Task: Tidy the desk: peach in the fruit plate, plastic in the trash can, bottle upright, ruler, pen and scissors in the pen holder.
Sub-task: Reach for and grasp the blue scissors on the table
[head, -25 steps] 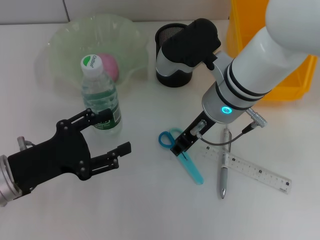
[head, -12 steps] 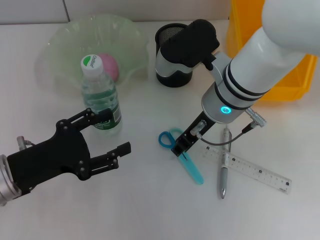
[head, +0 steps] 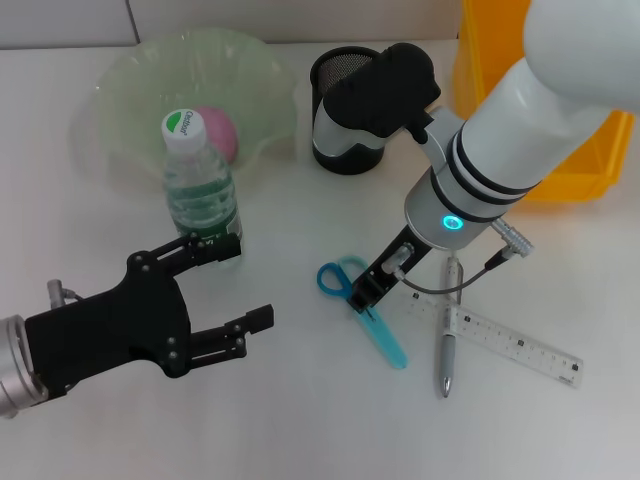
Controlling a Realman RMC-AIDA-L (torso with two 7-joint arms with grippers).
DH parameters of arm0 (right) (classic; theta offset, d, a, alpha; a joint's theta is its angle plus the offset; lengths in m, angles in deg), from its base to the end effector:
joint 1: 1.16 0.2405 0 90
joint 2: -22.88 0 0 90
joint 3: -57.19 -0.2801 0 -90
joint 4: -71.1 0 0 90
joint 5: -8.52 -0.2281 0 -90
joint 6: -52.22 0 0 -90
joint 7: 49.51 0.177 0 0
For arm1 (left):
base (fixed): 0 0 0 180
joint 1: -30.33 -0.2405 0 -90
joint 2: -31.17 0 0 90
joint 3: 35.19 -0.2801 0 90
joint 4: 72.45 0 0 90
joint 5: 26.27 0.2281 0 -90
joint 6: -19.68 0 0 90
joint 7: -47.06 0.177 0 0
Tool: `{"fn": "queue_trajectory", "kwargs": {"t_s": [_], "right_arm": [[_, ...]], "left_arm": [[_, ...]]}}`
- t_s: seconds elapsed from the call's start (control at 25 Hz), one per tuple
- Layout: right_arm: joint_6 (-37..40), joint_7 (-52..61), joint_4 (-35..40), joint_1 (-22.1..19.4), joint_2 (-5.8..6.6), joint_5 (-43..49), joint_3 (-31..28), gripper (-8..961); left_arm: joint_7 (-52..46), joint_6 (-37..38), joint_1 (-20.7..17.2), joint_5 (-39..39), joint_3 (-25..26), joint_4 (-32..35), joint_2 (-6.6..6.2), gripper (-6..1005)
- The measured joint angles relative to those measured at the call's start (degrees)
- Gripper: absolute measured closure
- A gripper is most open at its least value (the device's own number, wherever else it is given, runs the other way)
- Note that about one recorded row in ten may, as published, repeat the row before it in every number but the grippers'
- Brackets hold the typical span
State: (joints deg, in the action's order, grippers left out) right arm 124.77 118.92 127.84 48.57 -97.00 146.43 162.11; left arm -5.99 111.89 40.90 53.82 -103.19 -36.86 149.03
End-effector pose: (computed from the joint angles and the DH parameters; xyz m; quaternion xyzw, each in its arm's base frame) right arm 0.1527 0.3839 -0.1600 -0.9054 0.3482 -0.2069 0.1275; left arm -0.2985 0.2669 -0.0582 -0.9182 -0.1013 -0.3455 0.1654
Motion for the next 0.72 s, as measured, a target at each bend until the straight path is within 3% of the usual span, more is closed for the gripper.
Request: {"fn": "queue_trajectory", "kwargs": {"t_s": [0.6, 0.72], "right_arm": [[0.2, -0.5, 0.2, 0.0, 0.0, -0.1, -0.1, 644], [0.3, -0.5, 0.2, 0.0, 0.0, -0.1, -0.3, 715]], "left_arm": [[-3.6, 1.6, 2.5, 4.8, 0.1, 0.1, 0.14, 186], [-3.6, 1.6, 2.5, 4.8, 0.1, 0.1, 0.16, 186]]}}
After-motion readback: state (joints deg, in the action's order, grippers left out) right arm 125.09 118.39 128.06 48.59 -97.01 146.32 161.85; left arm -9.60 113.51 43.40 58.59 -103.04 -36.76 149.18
